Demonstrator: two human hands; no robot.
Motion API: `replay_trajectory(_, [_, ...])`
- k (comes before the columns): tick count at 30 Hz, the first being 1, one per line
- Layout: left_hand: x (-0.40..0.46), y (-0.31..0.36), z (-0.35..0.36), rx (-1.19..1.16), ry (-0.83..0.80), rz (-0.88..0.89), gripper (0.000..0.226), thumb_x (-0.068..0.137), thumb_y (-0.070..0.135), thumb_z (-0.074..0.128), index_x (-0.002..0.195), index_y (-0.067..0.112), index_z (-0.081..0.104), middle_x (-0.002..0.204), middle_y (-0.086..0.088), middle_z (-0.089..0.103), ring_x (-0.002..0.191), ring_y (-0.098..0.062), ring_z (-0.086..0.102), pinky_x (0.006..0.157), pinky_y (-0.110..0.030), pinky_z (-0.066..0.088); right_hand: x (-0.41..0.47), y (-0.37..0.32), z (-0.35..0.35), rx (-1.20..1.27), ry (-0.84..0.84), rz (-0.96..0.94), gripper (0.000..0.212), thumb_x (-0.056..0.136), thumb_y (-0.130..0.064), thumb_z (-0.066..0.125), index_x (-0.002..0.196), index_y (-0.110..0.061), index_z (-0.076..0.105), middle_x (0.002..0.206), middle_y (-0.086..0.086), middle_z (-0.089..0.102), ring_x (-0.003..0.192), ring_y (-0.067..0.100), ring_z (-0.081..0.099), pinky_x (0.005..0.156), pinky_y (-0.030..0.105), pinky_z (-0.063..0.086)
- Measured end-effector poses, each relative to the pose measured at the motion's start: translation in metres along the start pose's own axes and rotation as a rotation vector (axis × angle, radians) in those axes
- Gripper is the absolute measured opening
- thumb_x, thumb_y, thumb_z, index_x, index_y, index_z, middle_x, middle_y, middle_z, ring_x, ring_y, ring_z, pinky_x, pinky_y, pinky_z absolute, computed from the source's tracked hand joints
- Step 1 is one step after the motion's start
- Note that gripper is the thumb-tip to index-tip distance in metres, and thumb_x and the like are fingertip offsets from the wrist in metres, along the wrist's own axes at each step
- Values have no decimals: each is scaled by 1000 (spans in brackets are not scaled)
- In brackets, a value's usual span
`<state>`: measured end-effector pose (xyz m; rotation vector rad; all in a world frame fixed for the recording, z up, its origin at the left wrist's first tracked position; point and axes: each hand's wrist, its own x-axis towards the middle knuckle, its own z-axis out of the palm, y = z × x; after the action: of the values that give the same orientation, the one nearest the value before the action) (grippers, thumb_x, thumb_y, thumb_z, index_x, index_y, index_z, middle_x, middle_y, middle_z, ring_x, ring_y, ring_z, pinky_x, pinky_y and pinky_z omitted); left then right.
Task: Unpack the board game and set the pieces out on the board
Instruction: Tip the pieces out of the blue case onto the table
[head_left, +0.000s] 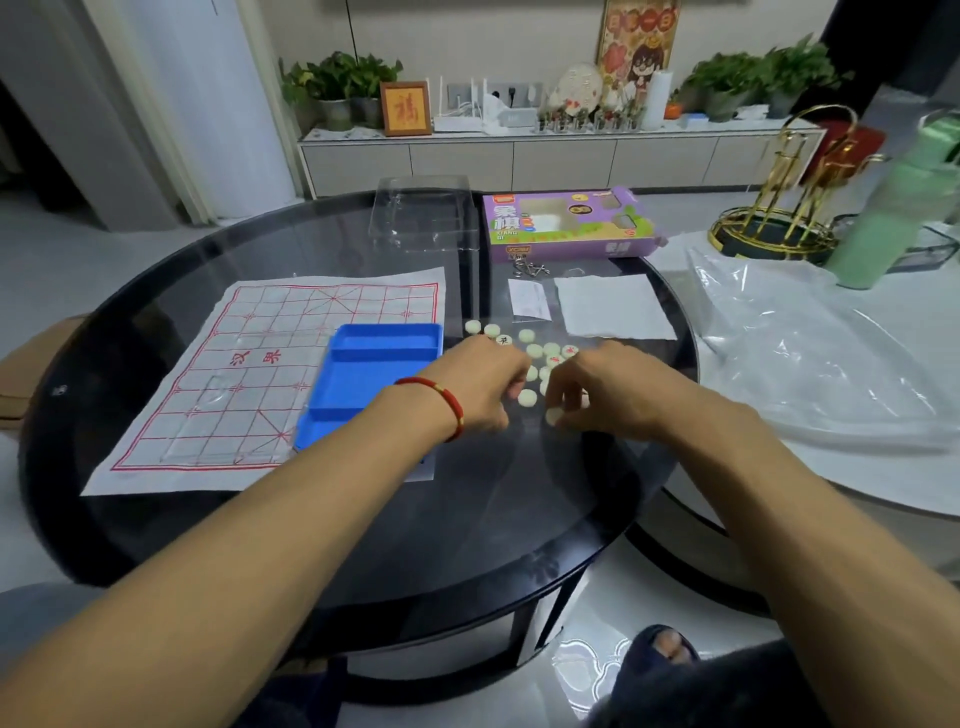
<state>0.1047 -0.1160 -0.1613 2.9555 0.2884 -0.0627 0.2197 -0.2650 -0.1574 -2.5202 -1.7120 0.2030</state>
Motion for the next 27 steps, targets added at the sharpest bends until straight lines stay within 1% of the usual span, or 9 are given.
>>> replay_trajectory(4, [-25,-10,4,-68,220,-1,6,88,22,66,91,22,61,95,1,63,95,-18,55,77,-32,48,1,-3,-1,-20,90,-54,18,89,-39,74,103,-29,73,98,-9,71,81,12,57,73,36,55])
replay_trajectory(6, [-45,-25,4,-123,330,-66,8,89,24,64,97,22,65,97,1,64,95,-17,52,83,-35,49,4,-16,-1,11,165,-83,12,92,-37,70,97,-27,74,93,-7,73,78,14,60,70,35,55])
replay_trajectory(8, [-68,-48,1,-134,388,-180,12,89,21,63,101,21,66,98,1,63,92,-15,49,85,-34,46,9,-36,-1,65,231,-67,17,94,-39,64,94,-24,74,88,-3,72,79,19,64,69,36,55])
replay_trajectory(12, [-106,-97,-9,-51,411,-453,32,90,19,63,122,19,59,108,-2,65,105,-21,52,90,-38,48,32,-82,7,128,284,88,32,98,-49,56,87,-21,66,82,-1,67,78,21,60,67,34,51])
replay_trajectory(14, [-121,-111,-10,-39,439,-530,39,91,20,63,129,22,54,111,-1,65,108,-21,53,90,-40,49,48,-103,12,125,287,179,35,97,-51,56,94,-19,68,87,2,67,84,26,64,68,34,50])
replay_trajectory(16, [-132,-118,-6,-55,459,-586,42,91,21,63,132,24,51,115,0,64,110,-20,52,92,-39,49,61,-119,14,68,252,275,34,97,-49,55,102,-17,65,94,5,62,93,29,65,68,33,42])
replay_trajectory(19, [-138,-122,1,-107,421,-655,47,92,24,64,136,25,48,125,-2,61,120,-22,49,100,-41,47,73,-130,18,11,166,340,25,93,-36,59,109,-16,63,104,6,65,95,29,64,67,32,38])
replay_trajectory(22, [-139,-123,5,-118,409,-655,49,93,27,63,139,26,46,133,-2,57,125,-22,46,105,-43,44,80,-130,22,97,104,355,20,87,-26,63,103,-15,60,102,7,64,91,30,62,67,32,41])
replay_trajectory(27, [-145,-127,-3,-132,464,-681,49,93,30,60,140,26,46,135,-2,55,128,-25,42,107,-45,38,86,-124,17,373,212,378,19,88,-24,59,83,-5,59,77,8,65,70,28,65,63,36,57])
